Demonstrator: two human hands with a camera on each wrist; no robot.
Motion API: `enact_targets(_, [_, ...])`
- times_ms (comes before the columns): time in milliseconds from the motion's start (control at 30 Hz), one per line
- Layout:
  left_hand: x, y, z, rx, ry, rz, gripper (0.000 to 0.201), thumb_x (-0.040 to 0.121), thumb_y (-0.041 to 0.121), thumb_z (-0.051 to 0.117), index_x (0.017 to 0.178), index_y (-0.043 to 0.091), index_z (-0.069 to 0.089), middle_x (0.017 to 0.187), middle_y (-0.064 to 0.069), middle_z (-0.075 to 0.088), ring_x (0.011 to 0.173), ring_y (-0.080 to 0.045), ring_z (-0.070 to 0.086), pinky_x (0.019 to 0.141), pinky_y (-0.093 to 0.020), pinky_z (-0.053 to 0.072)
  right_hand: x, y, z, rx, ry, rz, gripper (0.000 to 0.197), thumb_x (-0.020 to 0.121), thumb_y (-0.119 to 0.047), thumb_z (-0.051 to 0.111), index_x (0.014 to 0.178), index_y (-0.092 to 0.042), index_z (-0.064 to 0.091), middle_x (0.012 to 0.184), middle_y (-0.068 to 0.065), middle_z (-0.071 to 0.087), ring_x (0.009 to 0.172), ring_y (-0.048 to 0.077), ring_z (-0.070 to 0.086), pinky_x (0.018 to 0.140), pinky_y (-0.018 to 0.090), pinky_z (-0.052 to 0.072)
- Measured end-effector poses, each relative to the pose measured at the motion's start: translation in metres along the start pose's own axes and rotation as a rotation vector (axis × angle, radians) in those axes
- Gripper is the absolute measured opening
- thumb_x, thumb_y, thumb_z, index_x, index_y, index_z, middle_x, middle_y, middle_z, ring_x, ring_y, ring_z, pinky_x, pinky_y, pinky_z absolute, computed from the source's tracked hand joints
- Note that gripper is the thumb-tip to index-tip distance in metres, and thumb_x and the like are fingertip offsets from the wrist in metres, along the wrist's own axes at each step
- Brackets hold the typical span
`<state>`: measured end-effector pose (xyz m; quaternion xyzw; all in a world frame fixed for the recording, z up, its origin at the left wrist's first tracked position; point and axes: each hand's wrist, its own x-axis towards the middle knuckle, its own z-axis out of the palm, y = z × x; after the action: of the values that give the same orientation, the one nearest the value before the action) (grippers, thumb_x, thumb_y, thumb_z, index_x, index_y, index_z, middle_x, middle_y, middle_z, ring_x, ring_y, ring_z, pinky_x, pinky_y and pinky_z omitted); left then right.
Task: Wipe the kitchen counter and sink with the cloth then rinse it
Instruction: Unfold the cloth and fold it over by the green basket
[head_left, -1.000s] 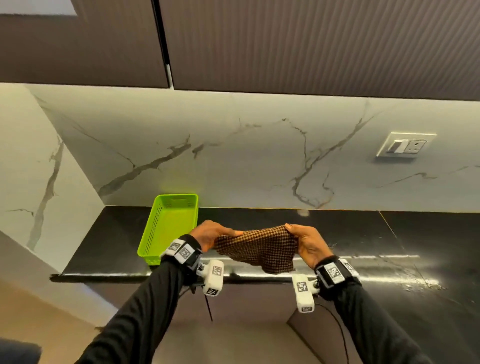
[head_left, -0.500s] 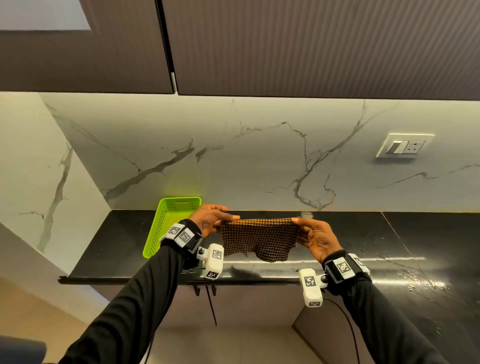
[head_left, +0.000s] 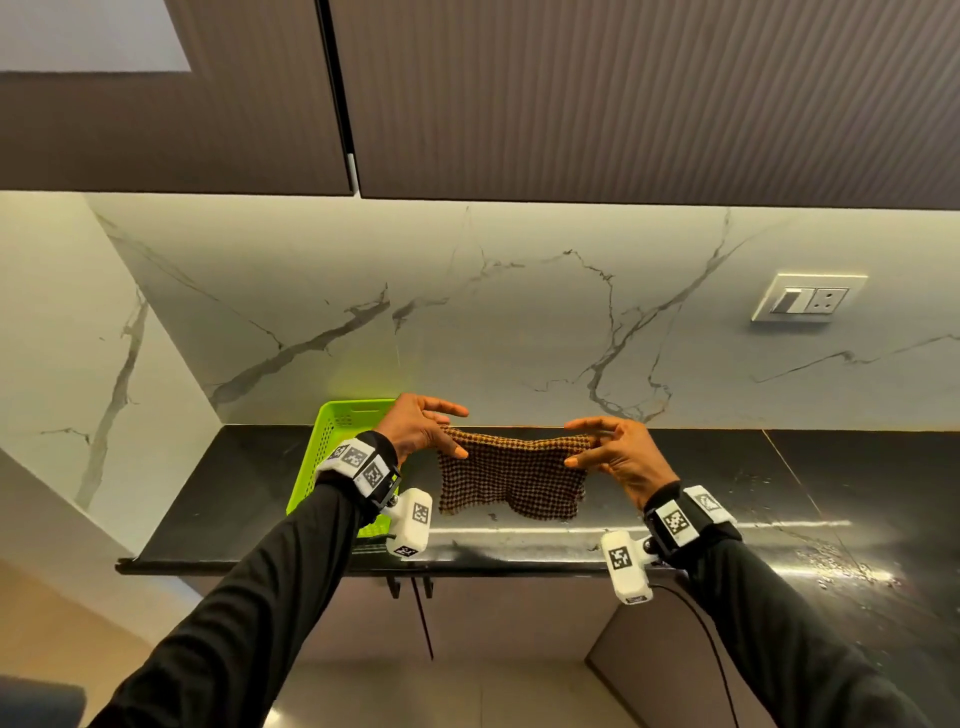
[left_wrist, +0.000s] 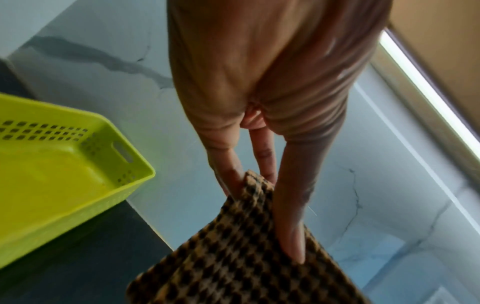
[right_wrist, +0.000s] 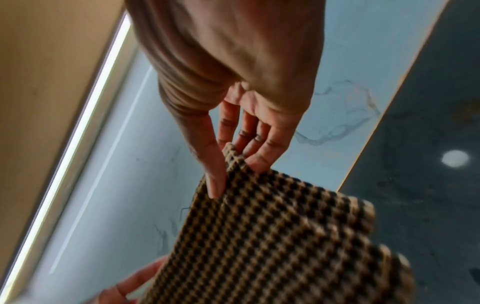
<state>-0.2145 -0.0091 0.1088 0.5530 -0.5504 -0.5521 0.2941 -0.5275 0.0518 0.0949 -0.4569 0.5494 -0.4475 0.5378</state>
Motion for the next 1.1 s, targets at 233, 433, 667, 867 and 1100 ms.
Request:
enact_targets(233, [0.006, 0.014, -0.003, 0.494, -0.052, 0.010, 0.043, 0.050, 0.016, 0.103, 0.089, 0.012, 0.084, 0.073, -0.001, 0.077, 0.068, -0.013, 0.067, 0.075, -0.030, 0.060, 0.010, -0.017, 0.007, -0.398, -0.124, -0.038, 0.023, 0.071, 0.011, 0.081, 0.092, 0.005, 0.077, 0.066, 0.003, 0.073, 0.059, 0.004, 0.066, 0.058, 0.016, 0.051])
enact_targets(433, [0.005, 0.033, -0.009, 0.639, 0.011, 0.070, 0.036, 0.064, 0.037, 0.097, 0.086, 0.011, 0.085, 0.059, 0.013, 0.067, 0.059, 0.000, 0.055, 0.046, -0.009, 0.036, 0.023, -0.029, 0.008, -0.528, -0.144, -0.058, 0.007, 0.086, -0.001, 0.072, 0.086, -0.002, 0.080, 0.077, 0.018, 0.073, 0.073, 0.013, 0.062, 0.079, 0.033, 0.048])
enact_targets(667, [-0.004, 0.055, -0.024, 0.078, -0.241, 0.191, 0.050, 0.084, 0.044, 0.076, 0.103, -0.002, 0.079, 0.103, -0.017, 0.079, 0.090, -0.019, 0.073, 0.090, -0.033, 0.055, 0.012, -0.065, -0.007, 0.090, -0.090, -0.215, 0.034, 0.097, -0.032, 0.061, 0.107, -0.002, 0.072, 0.110, 0.019, 0.072, 0.108, 0.033, 0.067, 0.102, 0.049, 0.046])
enact_targets(867, [-0.001, 0.025, 0.012, -0.110, -0.150, 0.115, 0.045, 0.094, 0.037, 0.070, 0.099, -0.008, 0.074, 0.087, -0.014, 0.074, 0.065, -0.015, 0.066, 0.056, -0.022, 0.052, -0.002, 0.003, 0.006, 0.336, -0.257, 0.056, 0.050, 0.081, 0.002, 0.077, 0.128, 0.006, 0.059, 0.126, 0.026, 0.065, 0.117, 0.040, 0.063, 0.091, 0.040, 0.059])
enact_targets(1100, [0.000, -0.015, 0.004, 0.174, -0.397, 0.052, 0.034, 0.089, 0.037, 0.078, 0.108, 0.008, 0.079, 0.105, -0.005, 0.079, 0.096, -0.013, 0.072, 0.085, -0.030, 0.054, -0.007, -0.008, -0.006, 0.271, -0.232, 0.005, 0.043, 0.084, 0.009, 0.066, 0.126, 0.002, 0.059, 0.114, 0.023, 0.071, 0.105, 0.037, 0.070, 0.087, 0.040, 0.059])
